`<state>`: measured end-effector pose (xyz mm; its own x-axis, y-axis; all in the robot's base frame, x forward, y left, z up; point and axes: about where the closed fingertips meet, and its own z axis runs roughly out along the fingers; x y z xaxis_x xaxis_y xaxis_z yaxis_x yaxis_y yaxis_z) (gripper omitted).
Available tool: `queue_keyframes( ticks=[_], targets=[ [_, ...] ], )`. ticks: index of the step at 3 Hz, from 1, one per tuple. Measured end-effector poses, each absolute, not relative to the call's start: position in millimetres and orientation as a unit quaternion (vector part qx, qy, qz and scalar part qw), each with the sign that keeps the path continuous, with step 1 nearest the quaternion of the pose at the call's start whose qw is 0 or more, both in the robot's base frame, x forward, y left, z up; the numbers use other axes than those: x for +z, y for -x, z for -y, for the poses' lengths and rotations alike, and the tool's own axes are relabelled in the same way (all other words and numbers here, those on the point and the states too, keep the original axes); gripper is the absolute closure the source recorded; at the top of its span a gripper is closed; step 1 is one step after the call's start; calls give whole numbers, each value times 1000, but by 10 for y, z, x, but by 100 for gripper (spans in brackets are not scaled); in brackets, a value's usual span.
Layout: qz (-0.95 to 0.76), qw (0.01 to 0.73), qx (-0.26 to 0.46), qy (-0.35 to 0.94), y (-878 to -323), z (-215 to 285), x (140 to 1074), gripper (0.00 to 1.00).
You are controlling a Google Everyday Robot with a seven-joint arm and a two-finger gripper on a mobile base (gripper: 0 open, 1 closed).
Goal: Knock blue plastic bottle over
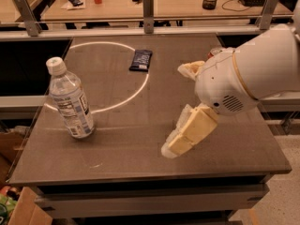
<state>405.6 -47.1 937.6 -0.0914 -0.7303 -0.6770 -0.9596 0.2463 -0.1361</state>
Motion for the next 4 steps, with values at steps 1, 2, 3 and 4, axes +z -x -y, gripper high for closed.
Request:
queue_keyframes(
  ticks=[1,2,3,4],
  targets=[
    [-715,345,186,579,-4102,295,9284,0],
    [-703,372,212,569,-4194,67,9171,0],
    [-686,395,244,560,-4288,-154,9056,0],
    [-663,417,275,558,-4421,-427,9035,0]
  ],
)
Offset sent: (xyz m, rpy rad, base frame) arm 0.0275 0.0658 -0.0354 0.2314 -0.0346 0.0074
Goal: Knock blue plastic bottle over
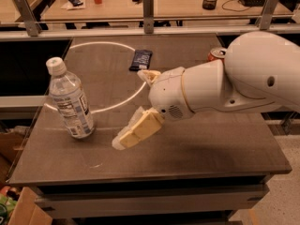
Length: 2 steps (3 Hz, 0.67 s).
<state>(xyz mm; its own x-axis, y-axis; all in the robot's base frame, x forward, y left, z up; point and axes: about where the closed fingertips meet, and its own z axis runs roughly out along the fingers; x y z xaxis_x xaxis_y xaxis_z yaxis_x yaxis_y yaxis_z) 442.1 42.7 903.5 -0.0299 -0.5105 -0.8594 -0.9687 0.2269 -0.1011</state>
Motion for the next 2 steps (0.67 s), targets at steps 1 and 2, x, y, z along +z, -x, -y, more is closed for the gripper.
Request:
queue_keyframes(
  ticks=[1,2],
  targets=[
    [-633,438,305,560,-4511,-760,9078,0],
    [-611,452,331,560,-4557,-1090,9090,1]
  ],
)
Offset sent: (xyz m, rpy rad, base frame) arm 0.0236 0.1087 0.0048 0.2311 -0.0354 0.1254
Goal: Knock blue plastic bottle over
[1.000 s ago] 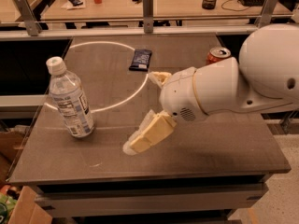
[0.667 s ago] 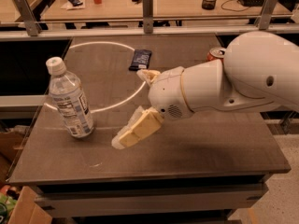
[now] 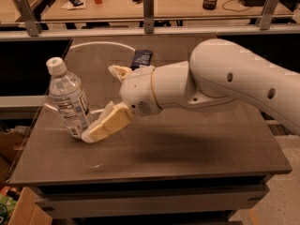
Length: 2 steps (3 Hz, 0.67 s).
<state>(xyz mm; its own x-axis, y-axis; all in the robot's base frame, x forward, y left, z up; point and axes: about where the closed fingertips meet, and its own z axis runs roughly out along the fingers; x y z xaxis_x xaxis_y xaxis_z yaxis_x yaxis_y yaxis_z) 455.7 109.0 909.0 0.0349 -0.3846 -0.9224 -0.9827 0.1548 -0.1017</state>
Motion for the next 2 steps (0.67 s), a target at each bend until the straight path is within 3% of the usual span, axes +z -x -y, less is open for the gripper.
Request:
queue_keyframes(
  ticks=[2],
  targets=[
    [-591,474,364,542,-4713,-1599,8999,7]
  ],
)
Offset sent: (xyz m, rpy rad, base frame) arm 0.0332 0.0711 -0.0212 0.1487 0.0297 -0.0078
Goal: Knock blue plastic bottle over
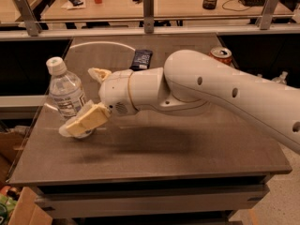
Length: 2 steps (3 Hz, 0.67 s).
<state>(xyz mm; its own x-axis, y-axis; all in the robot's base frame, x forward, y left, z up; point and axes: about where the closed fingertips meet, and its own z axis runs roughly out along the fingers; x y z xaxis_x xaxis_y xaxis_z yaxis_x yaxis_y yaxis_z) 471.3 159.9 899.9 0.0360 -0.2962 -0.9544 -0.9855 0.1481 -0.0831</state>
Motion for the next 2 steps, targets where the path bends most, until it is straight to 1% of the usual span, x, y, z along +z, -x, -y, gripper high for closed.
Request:
queue_keyframes(
  ticks=[1,2],
  targets=[
    [-592,478,374,530,-4747,-1715,8975,1],
    [-597,475,378,524,-4748,-1754,8958,19]
  ],
)
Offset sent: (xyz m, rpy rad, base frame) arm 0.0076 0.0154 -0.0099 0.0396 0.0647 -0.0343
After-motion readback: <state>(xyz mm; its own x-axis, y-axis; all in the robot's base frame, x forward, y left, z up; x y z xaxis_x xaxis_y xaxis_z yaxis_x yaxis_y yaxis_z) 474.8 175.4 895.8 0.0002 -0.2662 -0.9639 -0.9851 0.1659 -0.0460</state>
